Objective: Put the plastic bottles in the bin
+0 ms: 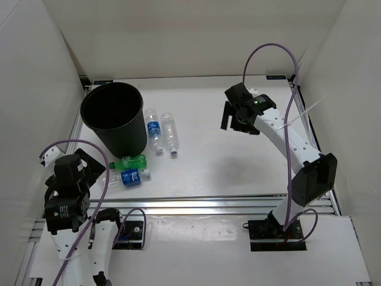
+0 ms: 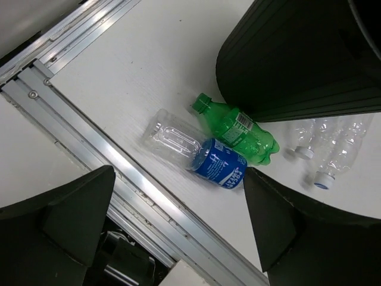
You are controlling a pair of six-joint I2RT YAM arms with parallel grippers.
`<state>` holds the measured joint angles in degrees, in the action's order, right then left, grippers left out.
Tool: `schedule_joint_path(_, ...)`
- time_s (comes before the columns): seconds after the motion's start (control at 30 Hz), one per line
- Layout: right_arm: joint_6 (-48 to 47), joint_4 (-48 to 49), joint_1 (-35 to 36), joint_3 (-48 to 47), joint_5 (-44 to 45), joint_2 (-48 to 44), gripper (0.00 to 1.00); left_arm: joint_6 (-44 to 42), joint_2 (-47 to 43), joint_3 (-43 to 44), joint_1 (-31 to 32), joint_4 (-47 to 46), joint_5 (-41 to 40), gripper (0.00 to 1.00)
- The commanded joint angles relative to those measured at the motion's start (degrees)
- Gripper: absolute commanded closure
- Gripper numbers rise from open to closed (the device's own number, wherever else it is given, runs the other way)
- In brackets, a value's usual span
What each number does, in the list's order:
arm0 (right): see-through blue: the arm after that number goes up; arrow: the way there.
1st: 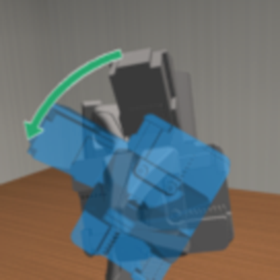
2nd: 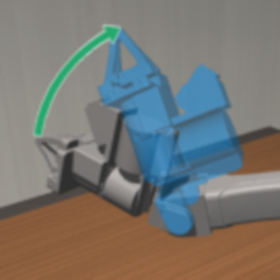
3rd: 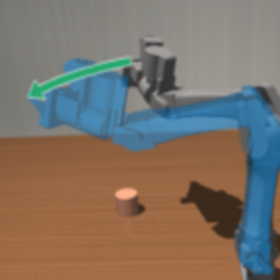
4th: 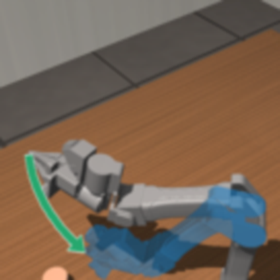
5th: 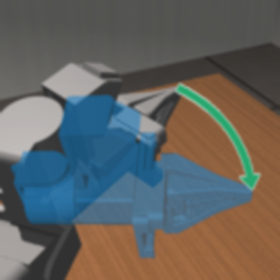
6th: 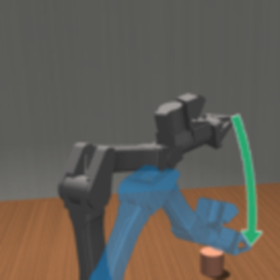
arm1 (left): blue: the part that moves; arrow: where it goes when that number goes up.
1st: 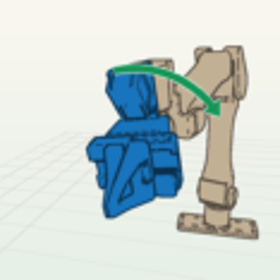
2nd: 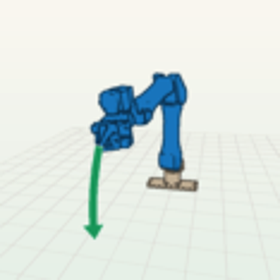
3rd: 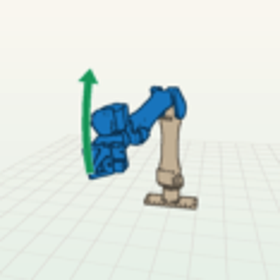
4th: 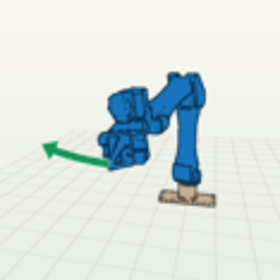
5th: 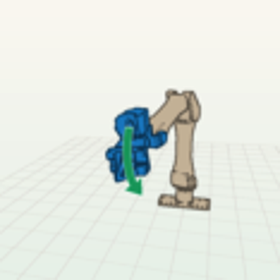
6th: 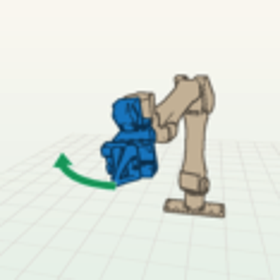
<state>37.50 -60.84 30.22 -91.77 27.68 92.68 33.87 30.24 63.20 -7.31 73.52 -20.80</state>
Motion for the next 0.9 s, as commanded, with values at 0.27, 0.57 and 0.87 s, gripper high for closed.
schedule_joint_path(0.27, -13.9, 13.0, -0.9, -17.7, -43.8, 20.9, 0.0, -6.3, 3.6, 4.5, 1.0, -3.5, 5.9, 0.0)
schedule_joint_path(0.57, -10.8, 16.2, -2.8, -35.4, -57.8, 41.4, 0.0, -0.7, 3.1, 2.0, 1.0, -4.8, 9.0, 0.0)
schedule_joint_path(0.87, -4.9, 26.2, -2.8, -34.5, -69.9, 52.0, 0.0, -5.5, 6.8, 3.9, 1.0, -4.2, 10.8, 0.0)
